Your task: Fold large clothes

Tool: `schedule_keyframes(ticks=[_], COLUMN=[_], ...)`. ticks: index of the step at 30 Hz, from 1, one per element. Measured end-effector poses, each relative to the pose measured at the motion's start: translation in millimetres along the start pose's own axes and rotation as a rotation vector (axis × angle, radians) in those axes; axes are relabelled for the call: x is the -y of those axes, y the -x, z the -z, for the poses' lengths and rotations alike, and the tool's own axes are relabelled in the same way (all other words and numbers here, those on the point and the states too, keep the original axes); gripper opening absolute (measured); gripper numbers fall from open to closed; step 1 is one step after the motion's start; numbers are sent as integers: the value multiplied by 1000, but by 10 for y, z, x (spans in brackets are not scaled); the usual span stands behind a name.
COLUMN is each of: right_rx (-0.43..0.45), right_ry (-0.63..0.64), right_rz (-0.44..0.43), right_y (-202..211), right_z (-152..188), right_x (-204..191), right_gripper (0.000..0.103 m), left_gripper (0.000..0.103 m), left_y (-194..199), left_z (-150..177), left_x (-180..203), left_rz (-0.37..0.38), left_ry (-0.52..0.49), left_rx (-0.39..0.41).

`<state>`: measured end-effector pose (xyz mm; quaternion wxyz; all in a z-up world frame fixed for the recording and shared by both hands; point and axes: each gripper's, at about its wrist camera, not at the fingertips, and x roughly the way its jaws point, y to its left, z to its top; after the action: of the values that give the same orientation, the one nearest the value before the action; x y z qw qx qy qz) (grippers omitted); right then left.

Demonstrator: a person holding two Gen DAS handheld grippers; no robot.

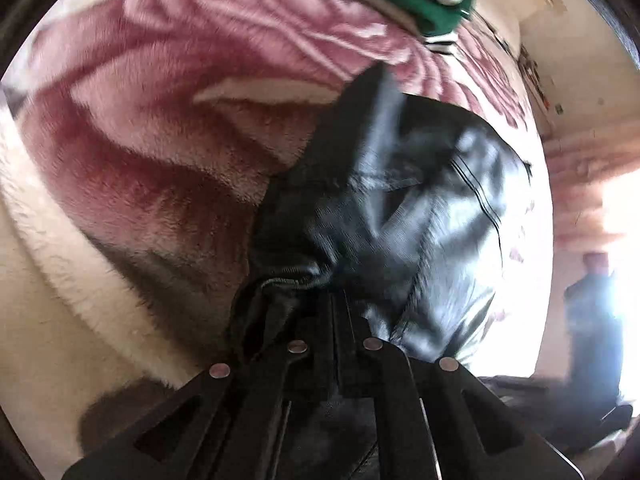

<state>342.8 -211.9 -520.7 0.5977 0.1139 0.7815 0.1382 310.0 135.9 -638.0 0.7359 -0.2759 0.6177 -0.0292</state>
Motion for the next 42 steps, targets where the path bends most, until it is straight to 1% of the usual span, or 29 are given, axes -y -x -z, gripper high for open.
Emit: schedule_keyframes(ticks=[2, 5, 6, 8, 9, 10, 11, 12, 13, 14, 15, 16, 18, 20, 21, 22, 23, 24, 27, 29, 32, 34, 36, 37, 38, 39, 40, 41, 42], right_rx=[-11, -43, -59, -71, -68, -36, -2, 65, 107, 138, 170, 196, 229, 231, 225, 217, 212, 223, 221, 189, 150, 124, 99, 92, 82, 72, 66, 76, 100], right_ry=[-8, -53, -33, -21, -34, -47, -57, -77, -87, -103, -122, -138, -157, -158, -145, -134, -106, -58, 43, 57, 118, 164, 183, 189, 199, 209, 206, 189, 179], right_rz=[38, 29, 5, -77, -160, -246, -274, -305, -335, -368, -403, -409, -426, -456, -512, -531, -561, -616, -725, -752, -771, -829, -876, -878, -854, -802, -788, -773, -756], right_y=[-128, -202, -137, 12, 164, 353, 467, 655, 766, 854, 899, 890, 804, 636, 525, 465, 428, 441, 494, 382, 258, 224, 225, 211, 185, 139, 100, 80, 107], right_z=[-58, -181, -169, -180, -140, -90, -66, -33, -19, -38, -86, -169, -404, -568, -716, -791, -877, -950, -1129, -1210, -1301, -1348, -1325, -1337, -1339, -1331, -1319, -1297, -1260], right_x=[-7, -14, 0, 72, 185, 332, 424, 600, 733, 897, 1087, 1276, 1559, 1707, 1792, 1806, 1806, 1735, 1583, 1449, 1225, 1110, 1117, 1087, 1043, 997, 974, 965, 955], right_gripper=[13, 13, 13, 19, 22, 42, 71, 80, 84, 84, 84, 84, 84, 84, 84, 87, 94, 97, 97, 97, 97, 97, 93, 80, 56, 46, 38, 32, 30], left_gripper=[4, 4, 4, 4, 4, 4, 4, 10, 26, 40, 65, 68, 63, 36, 13, 3, 3, 2, 2, 3, 3, 3, 3, 3, 3, 3, 3, 3, 4], left_y=[-61, -32, 45, 240, 389, 467, 581, 639, 691, 703, 673, 613, 421, 291, 241, 214, 186, 173, 136, 135, 127, 143, 146, 144, 140, 138, 138, 135, 130], left_z=[-38, -38, -31, -25, 17, 42, 101, 149, 209, 270, 326, 334, 381, 366, 353, 337, 326, 316, 317, 335, 315, 324, 331, 338, 339, 343, 346, 345, 338], left_x=[-39, -28, 2, 98, 177, 238, 299, 340, 388, 430, 459, 477, 491, 441, 388, 326, 240, 140, 112, 112, 52, 19, -8, -12, -16, -25, -35, -38, -42], left_rz=[9, 12, 10, 1, -4, 0, 10, 17, 27, 38, 54, 64, 55, 4, -37, -44, -27, 4, 15, 13, 47, 52, 60, 61, 63, 65, 66, 69, 75], left_ry=[-1, -23, -25, -29, -40, -44, -49, -51, -52, -51, -48, -44, -15, 1, 8, 26, 53, 79, 58, 43, 68, 69, 70, 69, 65, 62, 60, 60, 61], left_rx=[-13, -25, -30, -21, -4, 12, 35, 52, 69, 79, 84, 90, 79, 98, 102, 101, 99, 98, 98, 98, 90, 91, 89, 89, 89, 90, 90, 91, 92])
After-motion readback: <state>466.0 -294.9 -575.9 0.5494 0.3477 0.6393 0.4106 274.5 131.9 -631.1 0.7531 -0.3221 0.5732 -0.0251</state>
